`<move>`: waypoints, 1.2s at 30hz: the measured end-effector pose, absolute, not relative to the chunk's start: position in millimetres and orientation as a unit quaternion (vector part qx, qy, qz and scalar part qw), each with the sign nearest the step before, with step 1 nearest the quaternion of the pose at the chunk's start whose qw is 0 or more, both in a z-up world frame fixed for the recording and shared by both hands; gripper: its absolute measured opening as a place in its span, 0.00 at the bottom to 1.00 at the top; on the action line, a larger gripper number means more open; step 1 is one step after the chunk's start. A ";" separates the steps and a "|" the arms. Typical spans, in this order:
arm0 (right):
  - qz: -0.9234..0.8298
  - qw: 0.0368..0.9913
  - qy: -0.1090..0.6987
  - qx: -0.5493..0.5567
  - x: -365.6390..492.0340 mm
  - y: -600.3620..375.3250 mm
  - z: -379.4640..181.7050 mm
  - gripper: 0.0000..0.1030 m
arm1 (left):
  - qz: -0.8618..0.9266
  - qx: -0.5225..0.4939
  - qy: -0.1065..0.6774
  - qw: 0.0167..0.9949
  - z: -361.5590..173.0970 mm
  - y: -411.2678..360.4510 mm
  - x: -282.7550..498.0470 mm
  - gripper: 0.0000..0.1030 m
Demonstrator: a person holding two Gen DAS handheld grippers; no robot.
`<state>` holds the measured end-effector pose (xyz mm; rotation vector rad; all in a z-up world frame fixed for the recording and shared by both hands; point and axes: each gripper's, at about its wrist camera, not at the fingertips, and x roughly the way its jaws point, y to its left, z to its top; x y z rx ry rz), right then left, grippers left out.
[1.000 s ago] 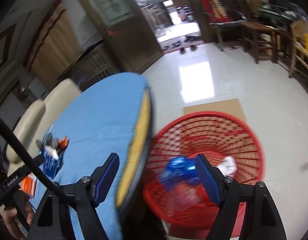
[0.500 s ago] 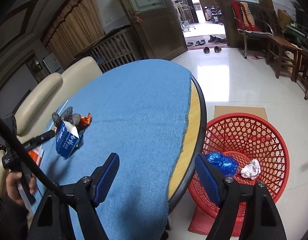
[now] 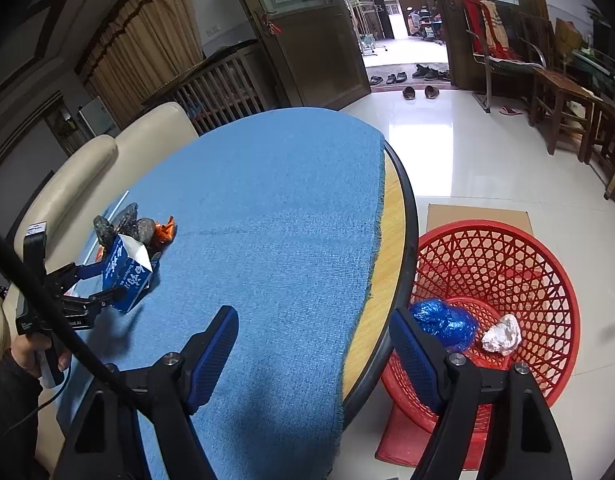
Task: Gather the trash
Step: 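Grasp the blue toothpaste box with the left tool and lift it, then grasp the black plastic bag with the right tool and lift it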
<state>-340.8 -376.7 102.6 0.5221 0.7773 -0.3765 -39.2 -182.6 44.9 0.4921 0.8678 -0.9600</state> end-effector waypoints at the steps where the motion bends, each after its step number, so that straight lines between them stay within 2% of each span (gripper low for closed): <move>1: -0.180 0.875 0.373 0.250 -339.0 -375.8 102.3 0.78 | -0.448 0.211 0.408 0.767 45.2 -181.4 -38.0 0.67; 9: -0.171 0.877 0.374 0.251 -334.0 -369.4 100.5 0.78 | -0.438 0.259 0.401 0.762 36.3 -191.2 -56.9 0.71; 12: -0.169 0.877 0.372 0.254 -336.0 -369.0 99.8 0.78 | -0.444 0.245 0.411 0.757 32.2 -190.2 -58.8 0.62; 14: -0.170 0.877 0.370 0.255 -338.2 -369.1 100.8 0.78 | -0.435 0.244 0.404 0.767 35.6 -187.0 -63.2 0.61; 24: -0.158 0.878 0.368 0.261 -332.9 -366.1 100.6 0.78 | -0.317 0.141 0.437 0.830 40.0 -90.9 -92.3 0.61; 29: -0.114 0.884 0.380 0.246 -297.2 -339.8 101.9 0.78 | -0.225 0.096 0.456 0.856 36.1 -43.3 -99.3 0.61; 36: -0.044 0.905 0.376 0.197 -220.0 -286.4 121.6 0.78 | -0.156 0.067 0.474 0.864 24.7 -24.4 -98.4 0.61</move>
